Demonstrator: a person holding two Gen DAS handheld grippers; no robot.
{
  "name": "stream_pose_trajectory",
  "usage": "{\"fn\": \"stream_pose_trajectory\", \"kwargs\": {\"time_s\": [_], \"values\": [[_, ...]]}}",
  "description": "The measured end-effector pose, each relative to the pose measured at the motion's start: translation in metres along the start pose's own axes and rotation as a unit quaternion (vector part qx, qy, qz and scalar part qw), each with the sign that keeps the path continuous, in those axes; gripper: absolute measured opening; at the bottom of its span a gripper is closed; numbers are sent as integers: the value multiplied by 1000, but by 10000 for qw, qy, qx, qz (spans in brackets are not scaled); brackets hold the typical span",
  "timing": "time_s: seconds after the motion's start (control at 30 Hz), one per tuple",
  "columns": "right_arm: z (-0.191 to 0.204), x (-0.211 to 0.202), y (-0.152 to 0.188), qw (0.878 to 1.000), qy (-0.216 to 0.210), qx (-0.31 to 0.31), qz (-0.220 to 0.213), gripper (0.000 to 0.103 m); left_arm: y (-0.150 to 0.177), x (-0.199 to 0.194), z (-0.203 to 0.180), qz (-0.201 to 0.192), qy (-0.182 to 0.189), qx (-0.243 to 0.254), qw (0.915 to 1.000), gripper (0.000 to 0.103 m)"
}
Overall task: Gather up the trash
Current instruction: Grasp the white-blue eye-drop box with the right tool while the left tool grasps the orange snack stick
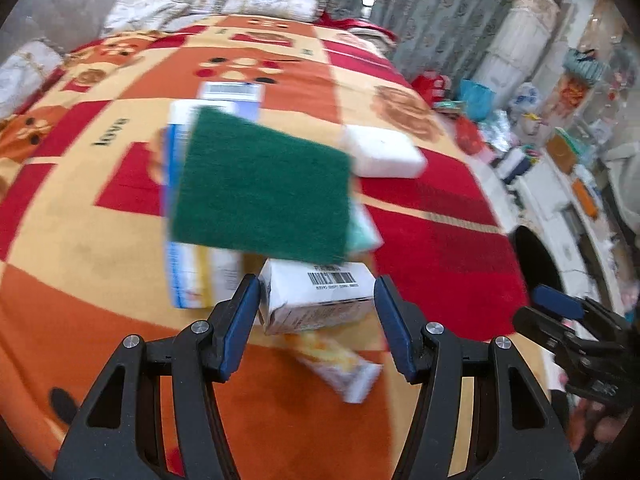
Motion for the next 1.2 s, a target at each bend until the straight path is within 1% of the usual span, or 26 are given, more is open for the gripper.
{"fn": "stream_pose_trajectory", "kwargs": {"time_s": [0.07, 0.1, 0.13, 0.2, 0.23, 0.27, 0.4, 0.47, 0.63, 0.7, 0.77, 0.83, 0.93, 1.0, 1.03, 1.07, 1.13, 1.2], "values": [[-9, 0, 2, 9999, 59, 109, 24, 73, 6, -3, -10, -3, 154, 54, 9999, 59], [-13, -1, 3, 9999, 73, 153, 26, 73, 11, -8, -19, -70, 245, 193, 9995, 64], [-17, -2, 4, 9997, 95, 214, 23, 73, 15, -12, -26, -97, 324, 328, 9989, 66], [-25, -3, 5, 9994, 145, 307, 21, 74, 26, -24, -43, -113, 570, 763, 9954, 67], [-29, -3, 5, 9992, 172, 360, 29, 74, 32, -30, -48, -30, 726, 897, 9933, 67], [-31, -4, 5, 9990, 178, 405, 35, 74, 37, -35, -51, 132, 919, 949, 9912, 67], [-29, -7, 4, 9990, 114, 434, -3, 74, 48, -46, -50, 601, 1381, 850, 9849, 67], [-24, -6, 4, 9992, 93, 381, 0, 74, 51, -52, -49, 666, 1434, 876, 9835, 67], [-4, 1, 3, 9996, -134, 249, 72, 74, 50, -68, -37, 502, 1202, 954, 9869, 67], [10, 6, 3, 9990, -391, 182, 97, 74, 46, -71, -24, 380, 881, 968, 9907, 67], [25, 11, 2, 9983, -567, 80, 136, 74, 41, -70, -11, 243, 459, 954, 9941, 67], [37, 17, 2, 9981, -599, -45, 164, 74, 36, -65, 4, 191, 119, 800, 9965, 67], [53, 31, 4, 9983, -485, -191, 275, 74, 30, -59, 26, 201, -84, 378, 9990, 67], [57, 41, 4, 9976, -579, -160, 334, 74, 28, -55, 34, 175, -183, 174, 9995, 67], [58, 45, 4, 9971, -680, -103, 338, 71, 27, -53, 35, 172, -203, 105, 9996, 67], [59, 47, 4, 9964, -769, -60, 339, 63, 27, -52, 36, 171, -220, 60, 9996, 67], [63, 51, 2, 9957, -848, -62, 377, 54, 24, -46, 34, 162, -270, -19, 9995, 67], [67, 49, 0, 9959, -804, -134, 396, 54, 21, -41, 32, 171, -337, -78, 9993, 67]]}}
Point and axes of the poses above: each gripper's, at about its wrist camera, not at the fingertips, and x roughly the way its jaws point, z to its left, y to its underside, the point moved 4 cm from there along x, roughly the way its jaws point, and after that the axes turned 14 degrees about -x, right-handed, at the moved point
